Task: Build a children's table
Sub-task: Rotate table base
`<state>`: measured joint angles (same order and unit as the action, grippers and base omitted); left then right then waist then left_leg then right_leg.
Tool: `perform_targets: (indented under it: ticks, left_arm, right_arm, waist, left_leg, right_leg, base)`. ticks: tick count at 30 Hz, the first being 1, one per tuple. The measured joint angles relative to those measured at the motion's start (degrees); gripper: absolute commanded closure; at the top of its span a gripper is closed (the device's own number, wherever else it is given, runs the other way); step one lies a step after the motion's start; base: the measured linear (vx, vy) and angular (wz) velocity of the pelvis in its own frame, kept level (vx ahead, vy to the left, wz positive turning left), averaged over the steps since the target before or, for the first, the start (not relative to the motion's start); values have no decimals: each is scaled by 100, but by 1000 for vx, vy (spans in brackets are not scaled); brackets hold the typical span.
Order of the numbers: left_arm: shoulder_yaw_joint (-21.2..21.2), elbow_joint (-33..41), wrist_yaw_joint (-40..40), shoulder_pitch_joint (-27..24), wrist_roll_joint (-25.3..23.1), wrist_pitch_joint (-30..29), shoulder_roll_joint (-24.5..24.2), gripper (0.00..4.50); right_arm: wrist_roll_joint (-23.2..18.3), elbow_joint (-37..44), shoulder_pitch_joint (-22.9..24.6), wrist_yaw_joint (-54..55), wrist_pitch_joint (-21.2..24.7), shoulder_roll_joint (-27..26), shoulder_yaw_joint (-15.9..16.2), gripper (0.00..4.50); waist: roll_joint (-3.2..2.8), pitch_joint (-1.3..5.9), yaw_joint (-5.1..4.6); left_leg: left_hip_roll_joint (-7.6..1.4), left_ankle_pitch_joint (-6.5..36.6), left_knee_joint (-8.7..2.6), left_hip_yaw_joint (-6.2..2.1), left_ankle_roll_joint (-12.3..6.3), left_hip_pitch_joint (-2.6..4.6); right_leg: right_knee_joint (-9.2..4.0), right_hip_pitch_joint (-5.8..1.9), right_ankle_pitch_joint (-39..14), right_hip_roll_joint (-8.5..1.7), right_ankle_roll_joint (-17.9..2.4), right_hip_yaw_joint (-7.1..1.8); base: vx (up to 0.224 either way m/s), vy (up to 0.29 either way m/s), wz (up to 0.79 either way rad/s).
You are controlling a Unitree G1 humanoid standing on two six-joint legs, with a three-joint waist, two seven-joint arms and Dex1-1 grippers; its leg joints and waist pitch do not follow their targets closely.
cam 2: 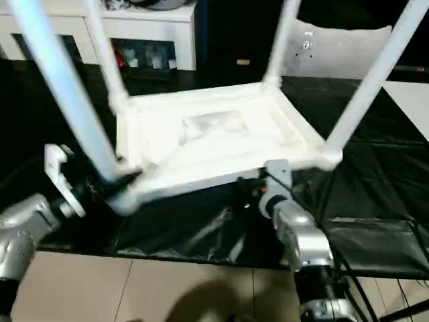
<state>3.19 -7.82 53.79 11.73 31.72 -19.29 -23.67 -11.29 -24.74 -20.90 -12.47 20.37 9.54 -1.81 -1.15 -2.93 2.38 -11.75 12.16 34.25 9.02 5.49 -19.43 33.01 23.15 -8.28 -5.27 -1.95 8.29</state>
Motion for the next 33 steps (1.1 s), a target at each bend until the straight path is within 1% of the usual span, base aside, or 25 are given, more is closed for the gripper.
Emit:
perform_targets:
  ticks: [4,7,9,10,13,16,20,24,26,28,31,33]
  left_arm:
    - [-581,565,263,-138,16,-304,91,4]
    - [-954,914,344,-208,60,-534,235,4]
    - [-1100,1050,343,-209,67,-628,309,4]
    - [-1215,1134,318,-207,65,-682,439,4]
    - [-1426,1207,269,-134,63,-696,716,4]
    - [-1603,1241,203,66,39,-698,936,4]
    - [-1769,1053,-96,284,-251,-526,1281,4]
    - [-1764,738,-363,513,-457,-267,1521,4]
    - [-1763,634,-427,609,-503,-186,1566,4]
    - [-1769,616,-454,671,-566,-102,1601,4]
    - [-1774,457,-536,702,-731,109,1730,4]
    - [-1810,292,-620,722,-851,260,1814,4]
  right_arm:
    - [72,-301,-197,-38,-119,-57,7,0]
    - [99,-509,-336,-92,-256,-59,7,0]
    - [119,-568,-396,-167,-316,-63,16,0]
    - [153,-638,-446,-245,-367,-75,22,0]
    - [219,-771,-536,-333,-475,-117,41,0]
    - [244,-820,-602,-443,-517,-191,139,0]
    - [292,-952,-681,-449,-679,-201,172,0]
    - [290,-955,-680,-576,-759,-196,167,0]
    - [291,-954,-665,-658,-795,-134,161,0]
    - [289,-909,-575,-685,-816,-21,142,0]
    - [279,-755,-335,-728,-821,128,45,0]
    - [274,-649,-235,-740,-822,175,0,0]
  waist:
    - [-1,-1,-58]
    - [1,-2,-139]
    - [1,-2,-187]
    - [2,-2,-217]
    - [5,-3,-238]
    - [5,-2,-228]
    - [5,-2,-179]
    - [3,-2,-158]
    - [3,-2,-117]
    - [2,-1,-55]
    - [1,-1,1]
    - [1,-1,5]
  left_leg:
    - [0,-1,0,4,1,22]
    - [-3,-1,0,5,2,32]
    - [-6,-1,-1,5,2,32]
    - [-7,-1,-1,5,2,31]
    - [-7,-1,-1,6,1,27]
    - [-7,2,-6,7,2,19]
    - [-6,2,-9,28,2,11]
    - [-7,1,-8,43,2,14]
    - [-7,0,-8,43,3,13]
    - [-6,1,-8,44,2,13]
    - [-5,1,-8,47,2,8]
    - [-5,1,-8,48,1,5]
  right_leg:
    - [2,-7,0,1,0,-2]
    - [2,-5,0,7,0,-1]
    - [2,-5,0,10,0,0]
    - [2,-4,0,11,-1,1]
    - [1,-2,-1,11,-1,0]
    - [2,3,-4,11,-5,0]
    - [1,6,-8,9,-6,2]
    - [2,5,-8,9,-6,4]
    - [2,5,-8,9,-6,4]
    - [1,4,-8,8,-5,3]
    - [-2,4,-10,5,-2,3]
    - [-2,5,-10,5,-2,3]
  base:
    - [0,0,0]
    - [0,0,0]
    - [0,0,0]
    - [0,0,0]
    - [0,0,0]
    - [0,0,0]
    - [0,0,0]
    - [0,0,0]
    - [0,0,0]
    - [0,0,0]
    - [0,0,0]
    - [0,0,0]
